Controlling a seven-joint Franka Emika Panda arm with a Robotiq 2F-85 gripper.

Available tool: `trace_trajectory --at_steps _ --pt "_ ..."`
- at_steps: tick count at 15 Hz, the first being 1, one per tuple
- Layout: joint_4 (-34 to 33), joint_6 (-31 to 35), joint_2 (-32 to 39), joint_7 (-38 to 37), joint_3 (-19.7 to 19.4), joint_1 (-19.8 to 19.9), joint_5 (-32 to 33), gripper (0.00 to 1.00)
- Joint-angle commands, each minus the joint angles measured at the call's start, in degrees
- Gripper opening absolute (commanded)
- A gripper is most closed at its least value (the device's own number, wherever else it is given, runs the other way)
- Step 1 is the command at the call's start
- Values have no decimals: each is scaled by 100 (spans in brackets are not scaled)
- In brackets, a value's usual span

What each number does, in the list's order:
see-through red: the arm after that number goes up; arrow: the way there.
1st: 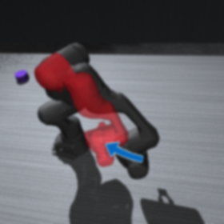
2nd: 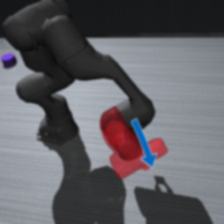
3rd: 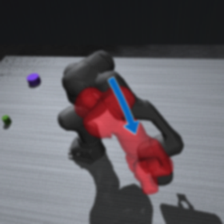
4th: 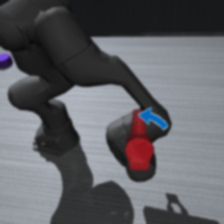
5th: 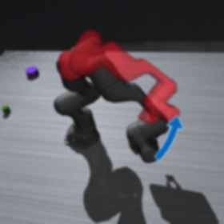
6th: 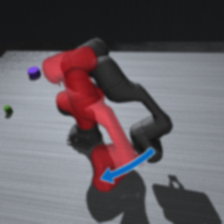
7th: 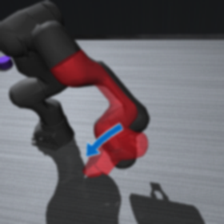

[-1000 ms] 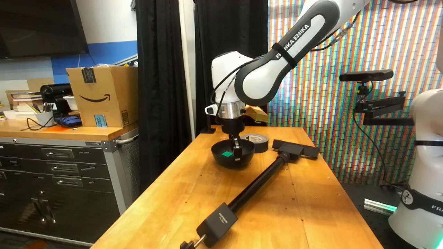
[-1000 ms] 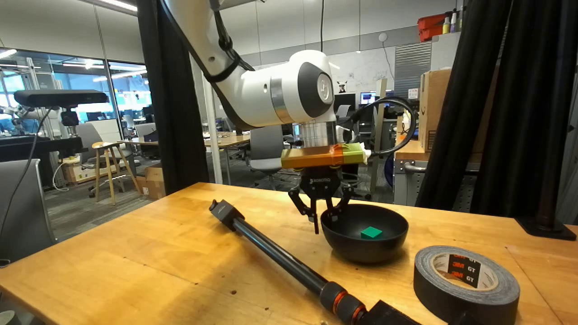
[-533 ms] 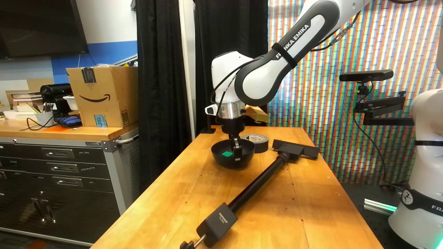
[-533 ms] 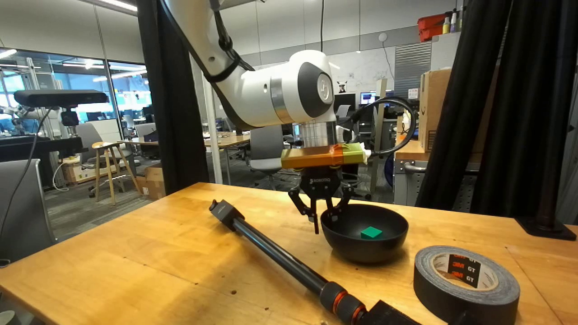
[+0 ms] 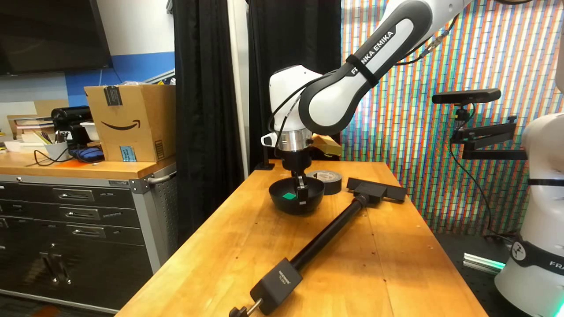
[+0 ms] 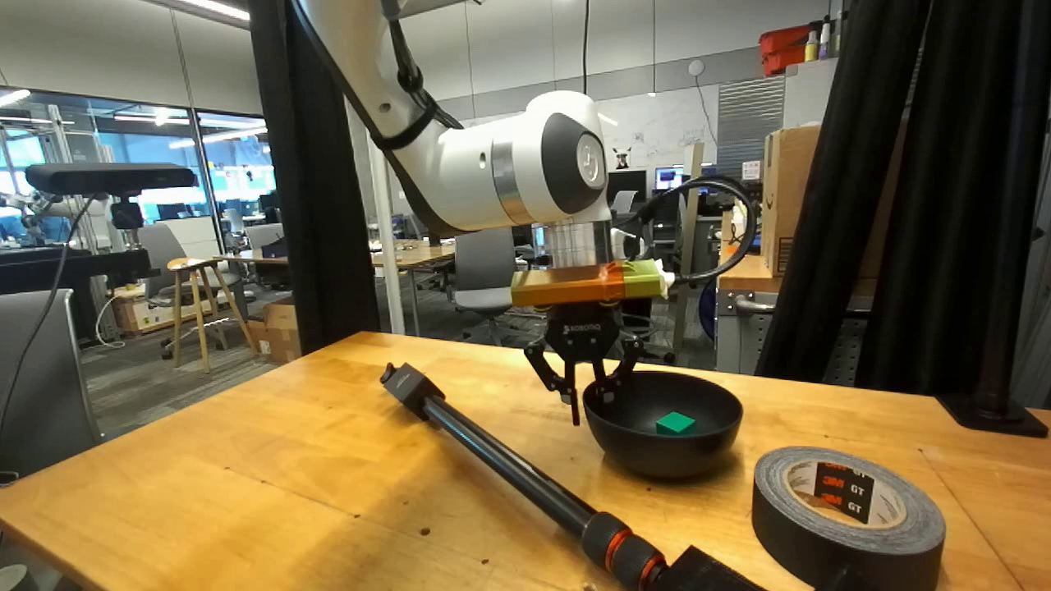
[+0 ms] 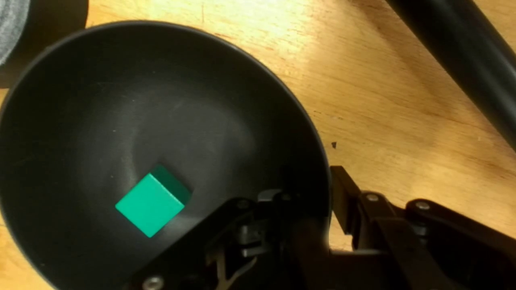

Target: Move the bowl to the right side of the table

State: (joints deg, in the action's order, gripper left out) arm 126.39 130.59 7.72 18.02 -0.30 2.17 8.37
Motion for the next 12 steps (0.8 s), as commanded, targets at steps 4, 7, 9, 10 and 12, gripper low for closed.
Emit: trace_trajectory --at_steps 4,7,9,10,12 --pt "-10 -16 -1 1 -6 -8 -3 30" --pt "-10 -16 -1 1 -6 -8 -3 30" --pt "-10 -16 -1 1 -6 -8 -3 30" --pt "-10 -16 -1 1 -6 -8 -3 30" --pt "-10 -16 -1 1 -6 -8 -3 30"
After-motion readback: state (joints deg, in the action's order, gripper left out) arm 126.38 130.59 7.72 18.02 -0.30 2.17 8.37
